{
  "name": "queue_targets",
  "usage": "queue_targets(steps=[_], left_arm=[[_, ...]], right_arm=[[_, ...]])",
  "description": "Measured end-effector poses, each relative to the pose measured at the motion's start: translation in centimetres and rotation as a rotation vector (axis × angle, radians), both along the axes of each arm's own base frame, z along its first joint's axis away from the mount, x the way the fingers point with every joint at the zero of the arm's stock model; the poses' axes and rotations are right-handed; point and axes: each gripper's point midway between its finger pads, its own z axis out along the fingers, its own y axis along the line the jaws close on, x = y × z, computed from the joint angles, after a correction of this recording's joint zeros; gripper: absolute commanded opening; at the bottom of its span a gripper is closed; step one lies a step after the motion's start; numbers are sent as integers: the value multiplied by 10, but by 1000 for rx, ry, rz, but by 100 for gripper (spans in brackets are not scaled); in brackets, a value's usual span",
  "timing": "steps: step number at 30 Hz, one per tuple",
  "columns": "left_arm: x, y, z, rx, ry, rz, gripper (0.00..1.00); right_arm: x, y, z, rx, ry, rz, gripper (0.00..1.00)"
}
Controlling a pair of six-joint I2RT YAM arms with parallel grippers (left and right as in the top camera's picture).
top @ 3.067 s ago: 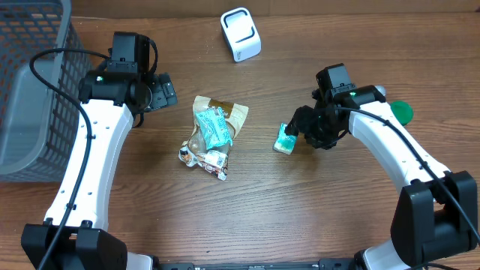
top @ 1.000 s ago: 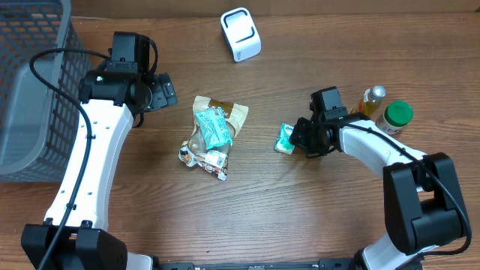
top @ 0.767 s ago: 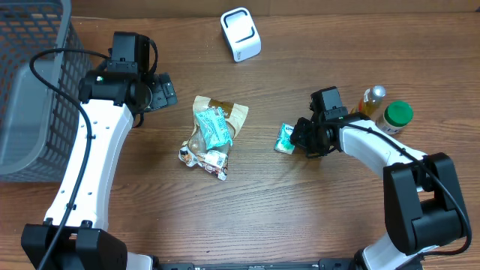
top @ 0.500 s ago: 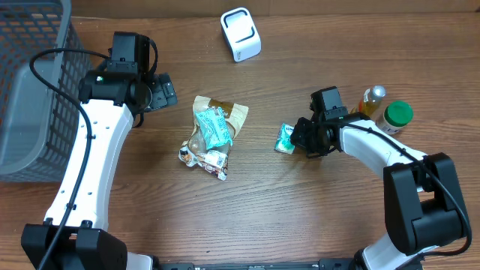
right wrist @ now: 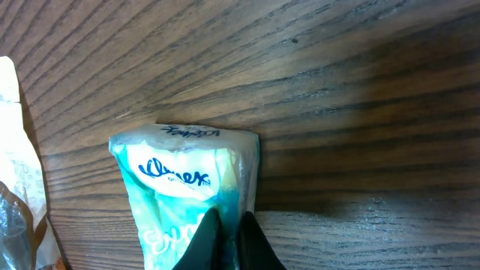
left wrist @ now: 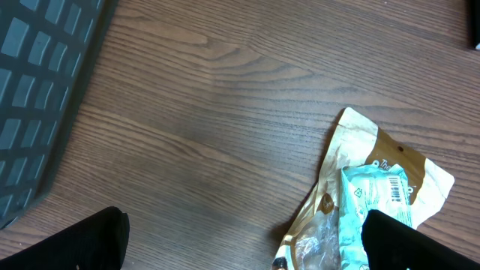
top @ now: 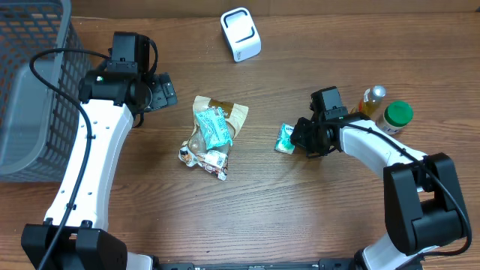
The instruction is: Scan the item barcode
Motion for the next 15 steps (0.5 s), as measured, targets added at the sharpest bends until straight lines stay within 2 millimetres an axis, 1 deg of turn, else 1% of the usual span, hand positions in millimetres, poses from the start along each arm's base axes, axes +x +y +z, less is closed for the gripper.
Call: queue_targets(steps=[12, 15], left_arm=[[0, 0, 0, 0, 0, 0, 100], [0, 0, 0, 0, 0, 0, 100]], right_arm=[[0, 0, 0, 0, 0, 0, 4], [0, 0, 0, 0, 0, 0, 8]])
